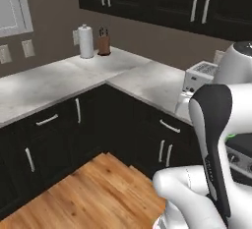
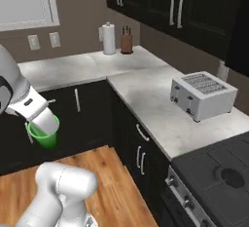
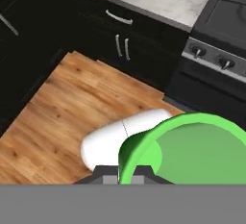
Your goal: Pick the cup and bowl from the counter and place them on the counter next to the sink.
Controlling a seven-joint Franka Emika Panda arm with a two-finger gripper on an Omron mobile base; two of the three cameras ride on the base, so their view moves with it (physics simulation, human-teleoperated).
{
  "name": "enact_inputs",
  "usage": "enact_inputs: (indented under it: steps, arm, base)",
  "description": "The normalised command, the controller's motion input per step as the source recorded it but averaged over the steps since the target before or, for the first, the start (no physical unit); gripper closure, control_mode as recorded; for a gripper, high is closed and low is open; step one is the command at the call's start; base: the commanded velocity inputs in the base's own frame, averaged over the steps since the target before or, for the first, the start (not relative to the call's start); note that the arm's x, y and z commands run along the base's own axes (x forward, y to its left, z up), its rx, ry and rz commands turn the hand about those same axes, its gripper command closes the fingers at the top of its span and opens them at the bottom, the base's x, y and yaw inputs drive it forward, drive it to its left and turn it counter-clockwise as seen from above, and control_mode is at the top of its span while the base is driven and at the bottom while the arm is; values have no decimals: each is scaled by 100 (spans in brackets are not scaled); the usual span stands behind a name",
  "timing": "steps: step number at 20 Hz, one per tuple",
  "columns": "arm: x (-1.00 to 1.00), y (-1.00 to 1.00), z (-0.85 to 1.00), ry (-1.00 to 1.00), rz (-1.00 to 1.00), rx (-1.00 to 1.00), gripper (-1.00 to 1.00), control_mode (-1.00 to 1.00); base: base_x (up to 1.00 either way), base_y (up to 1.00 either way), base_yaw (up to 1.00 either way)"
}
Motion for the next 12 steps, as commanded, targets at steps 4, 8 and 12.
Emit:
enact_inputs:
  steps: [4,8,12]
  arm:
    - [0,0,0,0,0,0,100,100]
    - [0,0,0,0,0,0,100,100]
    - [0,0,0,0,0,0,100,100]
  base:
    - [-28,37,77]
    - [-24,27,70]
    - [24,2,6]
